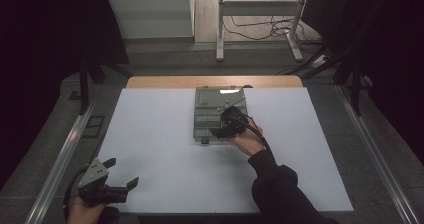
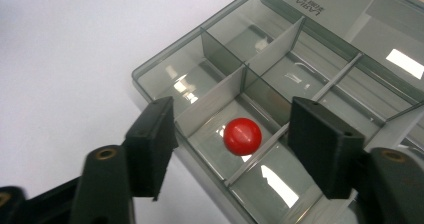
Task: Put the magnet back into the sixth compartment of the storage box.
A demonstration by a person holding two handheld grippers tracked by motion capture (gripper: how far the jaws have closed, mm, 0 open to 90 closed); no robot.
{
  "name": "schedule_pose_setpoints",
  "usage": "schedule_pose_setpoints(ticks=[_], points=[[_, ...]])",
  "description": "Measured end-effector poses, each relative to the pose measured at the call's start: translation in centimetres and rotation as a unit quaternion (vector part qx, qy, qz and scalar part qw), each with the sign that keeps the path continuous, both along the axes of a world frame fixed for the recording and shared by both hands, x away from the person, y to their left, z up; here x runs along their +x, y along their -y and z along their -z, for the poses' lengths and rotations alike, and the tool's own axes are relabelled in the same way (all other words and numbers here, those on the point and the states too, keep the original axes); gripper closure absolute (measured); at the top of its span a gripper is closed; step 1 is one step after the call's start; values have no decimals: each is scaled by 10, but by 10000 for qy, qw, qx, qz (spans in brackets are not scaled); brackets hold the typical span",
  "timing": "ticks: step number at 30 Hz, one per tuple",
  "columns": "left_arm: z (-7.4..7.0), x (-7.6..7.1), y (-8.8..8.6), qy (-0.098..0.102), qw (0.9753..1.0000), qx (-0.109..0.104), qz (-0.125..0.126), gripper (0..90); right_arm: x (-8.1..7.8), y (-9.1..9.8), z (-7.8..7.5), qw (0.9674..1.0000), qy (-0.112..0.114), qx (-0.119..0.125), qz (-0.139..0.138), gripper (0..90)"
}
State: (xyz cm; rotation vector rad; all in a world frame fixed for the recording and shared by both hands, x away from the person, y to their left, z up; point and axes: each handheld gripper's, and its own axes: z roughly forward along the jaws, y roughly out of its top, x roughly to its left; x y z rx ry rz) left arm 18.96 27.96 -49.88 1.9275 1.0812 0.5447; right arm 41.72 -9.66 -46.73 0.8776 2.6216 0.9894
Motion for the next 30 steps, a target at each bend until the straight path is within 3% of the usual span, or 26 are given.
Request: schedule_pose_setpoints(ticks=[6,15,30], points=[[0,0,0,-2,10000,4,-1,1,-4,1,0,9998,-37,-168,-96,206],[0,0,0,-3,10000,3,-3,1,-10,3,-3,9998,-10,-162,-73,61],[0,0,0,-5,10000,9,-3,1,-26,10,-9,9999,137,-83,-34,0]])
